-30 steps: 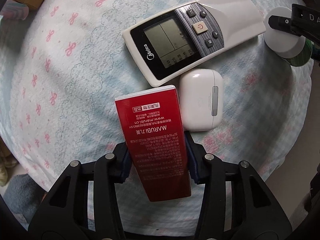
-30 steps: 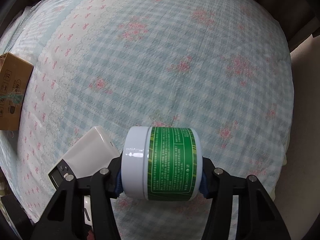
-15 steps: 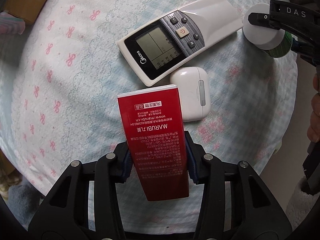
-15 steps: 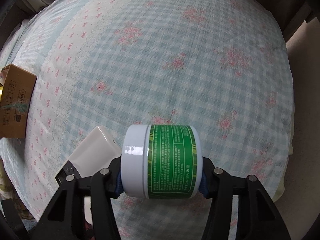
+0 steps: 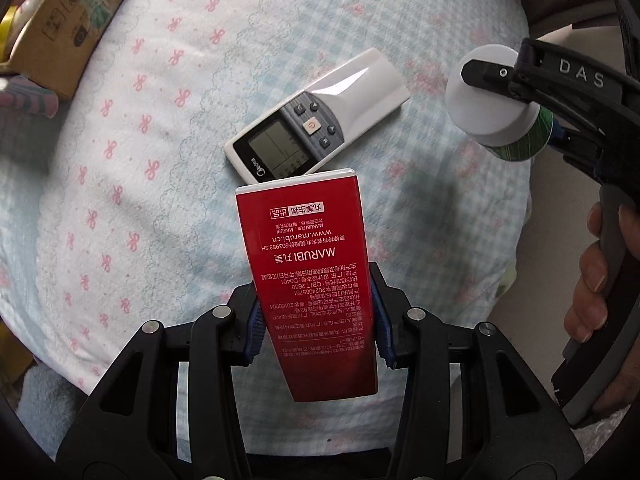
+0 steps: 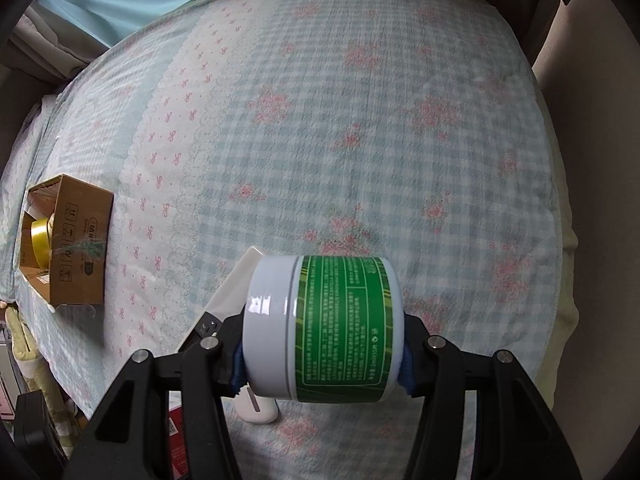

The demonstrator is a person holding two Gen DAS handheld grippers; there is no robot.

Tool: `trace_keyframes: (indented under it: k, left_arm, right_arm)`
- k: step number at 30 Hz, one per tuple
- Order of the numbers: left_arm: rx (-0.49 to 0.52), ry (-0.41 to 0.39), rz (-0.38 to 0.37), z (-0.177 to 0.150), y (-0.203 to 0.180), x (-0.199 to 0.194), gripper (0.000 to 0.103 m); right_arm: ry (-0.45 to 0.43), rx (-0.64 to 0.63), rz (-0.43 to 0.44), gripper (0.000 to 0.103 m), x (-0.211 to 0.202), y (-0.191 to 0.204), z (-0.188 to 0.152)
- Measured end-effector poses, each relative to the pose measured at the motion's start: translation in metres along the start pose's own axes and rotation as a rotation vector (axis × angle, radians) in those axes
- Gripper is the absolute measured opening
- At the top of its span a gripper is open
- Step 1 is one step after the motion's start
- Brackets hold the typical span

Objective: Organize rigid objects
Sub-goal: 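Carry the red box and green-labelled jar over the cardboard box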

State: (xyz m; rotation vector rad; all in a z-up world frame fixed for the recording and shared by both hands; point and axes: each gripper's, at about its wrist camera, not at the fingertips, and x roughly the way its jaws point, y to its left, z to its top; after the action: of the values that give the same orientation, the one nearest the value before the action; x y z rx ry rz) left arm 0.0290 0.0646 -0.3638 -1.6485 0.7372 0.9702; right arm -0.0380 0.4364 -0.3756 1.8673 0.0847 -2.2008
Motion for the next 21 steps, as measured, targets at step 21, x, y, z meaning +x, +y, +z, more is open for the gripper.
trace_keyframes:
  k: [21]
  left_arm:
    - [0.012,-0.191,-0.050,0.105,0.168,-0.181,0.040]
  right_arm:
    - [-0.125,0.107,0.019,0.052,-0.108,0.160,0.012]
